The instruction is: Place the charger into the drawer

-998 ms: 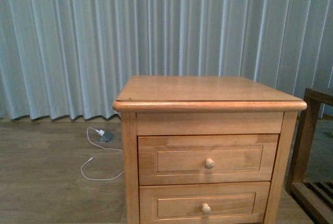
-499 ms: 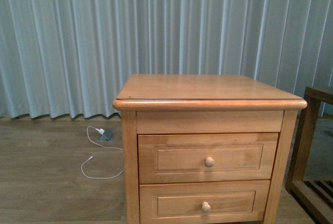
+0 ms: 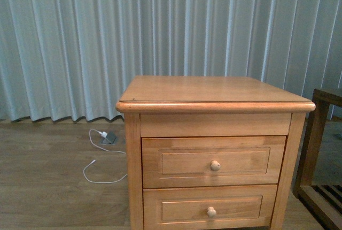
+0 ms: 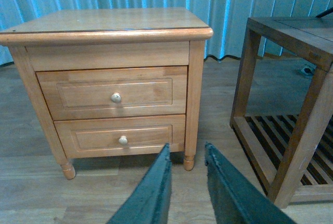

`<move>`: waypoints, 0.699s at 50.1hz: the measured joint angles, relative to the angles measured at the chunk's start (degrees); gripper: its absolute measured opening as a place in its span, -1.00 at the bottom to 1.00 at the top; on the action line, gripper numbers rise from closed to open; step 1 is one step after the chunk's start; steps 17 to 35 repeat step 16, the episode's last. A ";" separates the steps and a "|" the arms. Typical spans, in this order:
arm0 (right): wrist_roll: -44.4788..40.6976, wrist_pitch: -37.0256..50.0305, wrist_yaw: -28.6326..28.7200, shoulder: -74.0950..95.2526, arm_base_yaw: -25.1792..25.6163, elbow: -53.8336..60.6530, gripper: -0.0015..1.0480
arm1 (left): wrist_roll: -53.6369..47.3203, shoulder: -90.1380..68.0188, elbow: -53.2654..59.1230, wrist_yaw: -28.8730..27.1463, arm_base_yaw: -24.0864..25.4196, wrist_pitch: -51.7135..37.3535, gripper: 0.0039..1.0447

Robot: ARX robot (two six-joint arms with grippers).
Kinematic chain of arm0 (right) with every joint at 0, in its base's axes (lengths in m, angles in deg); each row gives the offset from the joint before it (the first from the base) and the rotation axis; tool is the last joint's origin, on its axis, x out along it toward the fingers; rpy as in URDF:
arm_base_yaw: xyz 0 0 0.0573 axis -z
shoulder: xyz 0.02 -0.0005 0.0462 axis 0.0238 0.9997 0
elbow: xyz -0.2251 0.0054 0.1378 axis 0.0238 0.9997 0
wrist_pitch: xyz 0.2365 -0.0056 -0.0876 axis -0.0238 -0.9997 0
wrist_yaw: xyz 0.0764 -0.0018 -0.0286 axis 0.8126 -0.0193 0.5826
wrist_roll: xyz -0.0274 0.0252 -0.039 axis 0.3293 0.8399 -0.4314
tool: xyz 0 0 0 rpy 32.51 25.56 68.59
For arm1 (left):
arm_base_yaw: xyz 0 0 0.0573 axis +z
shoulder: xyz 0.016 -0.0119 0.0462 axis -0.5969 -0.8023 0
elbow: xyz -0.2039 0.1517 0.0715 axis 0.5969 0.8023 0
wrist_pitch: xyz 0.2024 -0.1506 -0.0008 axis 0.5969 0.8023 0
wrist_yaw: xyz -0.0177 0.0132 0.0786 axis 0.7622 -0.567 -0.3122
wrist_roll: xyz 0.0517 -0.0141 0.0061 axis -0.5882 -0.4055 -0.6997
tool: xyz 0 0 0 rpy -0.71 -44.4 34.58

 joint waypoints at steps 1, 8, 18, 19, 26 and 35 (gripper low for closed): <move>0.00 0.00 0.00 0.00 0.00 0.00 -0.51 | 0.00 0.00 0.00 0.00 0.00 0.00 0.89; 0.00 0.00 0.00 0.00 0.00 0.00 0.07 | 0.02 0.00 0.00 0.00 0.00 0.00 0.89; 0.00 0.00 0.00 0.00 0.00 0.00 0.61 | 0.02 0.00 0.00 0.00 0.00 0.00 0.89; 0.00 0.00 0.00 0.00 0.00 0.00 0.61 | 0.02 0.00 0.00 0.00 0.00 0.00 0.89; 0.00 0.00 0.00 0.00 0.00 0.00 0.61 | 0.02 0.00 0.00 0.00 0.00 0.00 0.89; 0.00 0.00 0.00 0.00 0.00 0.00 0.61 | 0.02 0.00 0.00 0.00 0.00 0.00 0.89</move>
